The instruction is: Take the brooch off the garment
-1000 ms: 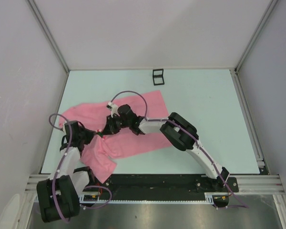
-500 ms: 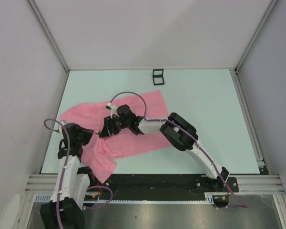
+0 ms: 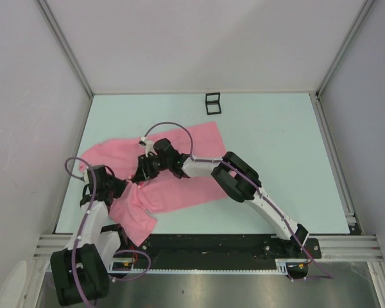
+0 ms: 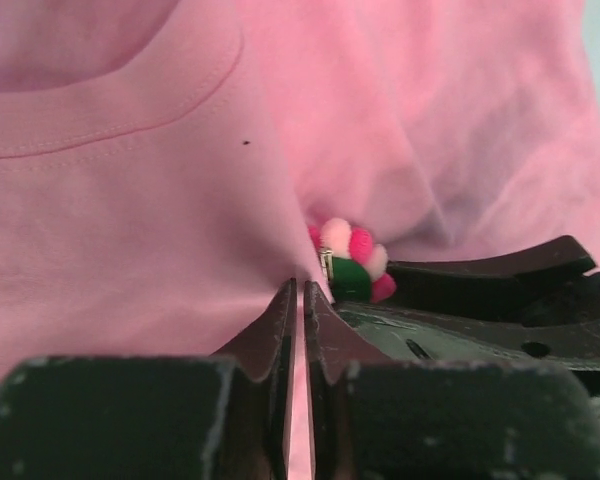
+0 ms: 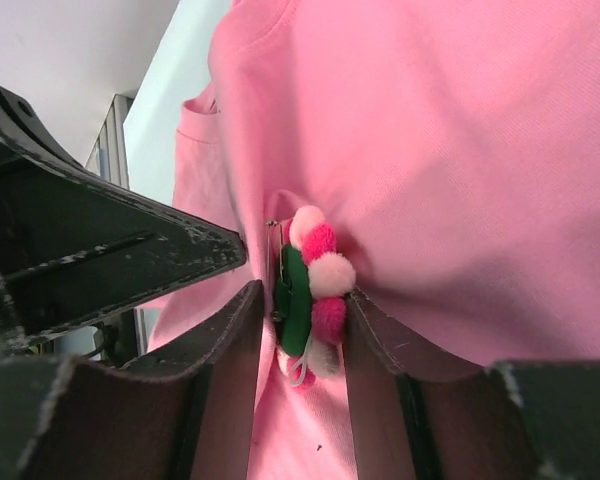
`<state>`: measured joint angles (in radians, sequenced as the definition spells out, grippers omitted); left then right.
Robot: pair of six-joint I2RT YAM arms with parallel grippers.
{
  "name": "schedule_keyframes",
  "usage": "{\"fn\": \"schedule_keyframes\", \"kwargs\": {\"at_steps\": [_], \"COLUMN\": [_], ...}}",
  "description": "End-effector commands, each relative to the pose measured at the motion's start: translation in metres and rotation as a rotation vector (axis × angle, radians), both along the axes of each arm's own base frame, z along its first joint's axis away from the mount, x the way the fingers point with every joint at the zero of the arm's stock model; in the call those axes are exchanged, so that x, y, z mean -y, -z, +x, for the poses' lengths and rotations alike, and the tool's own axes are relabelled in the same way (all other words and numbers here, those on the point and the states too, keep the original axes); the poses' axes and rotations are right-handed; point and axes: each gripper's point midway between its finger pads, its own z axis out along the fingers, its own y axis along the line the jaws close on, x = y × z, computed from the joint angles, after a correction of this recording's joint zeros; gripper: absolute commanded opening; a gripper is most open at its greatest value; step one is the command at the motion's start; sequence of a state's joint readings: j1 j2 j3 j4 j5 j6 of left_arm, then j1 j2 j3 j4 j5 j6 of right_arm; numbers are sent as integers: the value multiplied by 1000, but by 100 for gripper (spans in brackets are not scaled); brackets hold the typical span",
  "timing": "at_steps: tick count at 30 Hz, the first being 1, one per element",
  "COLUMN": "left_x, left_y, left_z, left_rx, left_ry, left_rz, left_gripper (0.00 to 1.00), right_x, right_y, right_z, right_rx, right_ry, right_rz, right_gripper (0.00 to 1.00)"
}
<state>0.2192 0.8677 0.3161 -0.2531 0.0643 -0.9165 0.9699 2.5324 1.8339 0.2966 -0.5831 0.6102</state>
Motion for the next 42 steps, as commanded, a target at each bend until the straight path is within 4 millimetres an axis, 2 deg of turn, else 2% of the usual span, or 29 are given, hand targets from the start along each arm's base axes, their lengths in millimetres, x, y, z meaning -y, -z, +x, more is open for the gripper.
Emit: {"fn": "schedule_keyframes", "kwargs": {"at_steps": [1, 3, 6, 7, 9, 11, 12, 13, 15, 16, 17, 18, 19, 20, 21, 26, 27, 29, 35, 37, 42], "left_x": [-8, -7, -7, -7, -7, -6, -5, -4, -1, 0, 2, 3, 5, 7, 10, 21, 20, 25, 17, 17, 17], "left_y": [5, 14, 22, 24, 25, 27, 27, 26, 24, 21, 21, 20, 20, 18, 17, 6, 1, -7, -31, -33, -31], "left_z": [0, -6, -14, -15, -18, -22, -24, -24, -24, -22, -22, -22, -21, -20, -19, -12, -10, -7, -3, -2, 1], "left_rx": [-28, -70, -114, -124, -132, -148, -154, -151, -138, -119, -113, -101, -92, -65, -47, 59, 86, 139, 232, 228, 229], "left_ry": [-46, -49, -59, -63, -76, -95, -102, -108, -107, -108, -120, -122, -124, -132, -125, -91, -88, -52, -48, -46, -32], "left_rz": [13, 7, -1, -3, -11, -26, -33, -43, -66, -72, -88, -105, -118, -137, -164, -241, -248, -268, -245, -256, -274], "left_gripper": [6, 4, 3, 3, 4, 5, 7, 7, 8, 9, 9, 11, 11, 12, 14, 20, 24, 28, 53, 53, 47], "right_x": [-7, -9, -9, -9, -9, -8, -8, -2, -1, 1, 6, 7, 8, 14, 12, 16, 15, 16, 18, 17, 13], "right_y": [-10, -11, -9, -10, -11, -12, -14, -5, -20, -21, -13, -25, -27, -19, -31, -32, -36, -32, -31, -31, -30], "right_z": [5, 5, 4, 4, 3, 3, 5, 4, 6, 6, 3, 5, 6, 2, 3, -2, -4, -4, -1, -3, -3], "right_rx": [11, 12, 12, 13, 17, 19, 15, 0, -3, -1, -13, -1, -17, -40, -30, -133, -130, -157, -169, -160, -139], "right_ry": [-23, -27, -30, -30, -30, -16, -5, 7, 25, 38, 48, 58, 78, 87, 92, 107, 100, 97, 103, 99, 98], "right_rz": [24, 27, 22, 23, 22, 19, 26, 15, 65, 70, 59, 92, 101, 91, 141, 205, 237, 249, 255, 252, 228], "right_gripper": [40, 36, 24, 16, 7, 1, 0, 0, 0, 0, 0, 0, 0, 0, 0, 0, 0, 0, 0, 0, 0]}}
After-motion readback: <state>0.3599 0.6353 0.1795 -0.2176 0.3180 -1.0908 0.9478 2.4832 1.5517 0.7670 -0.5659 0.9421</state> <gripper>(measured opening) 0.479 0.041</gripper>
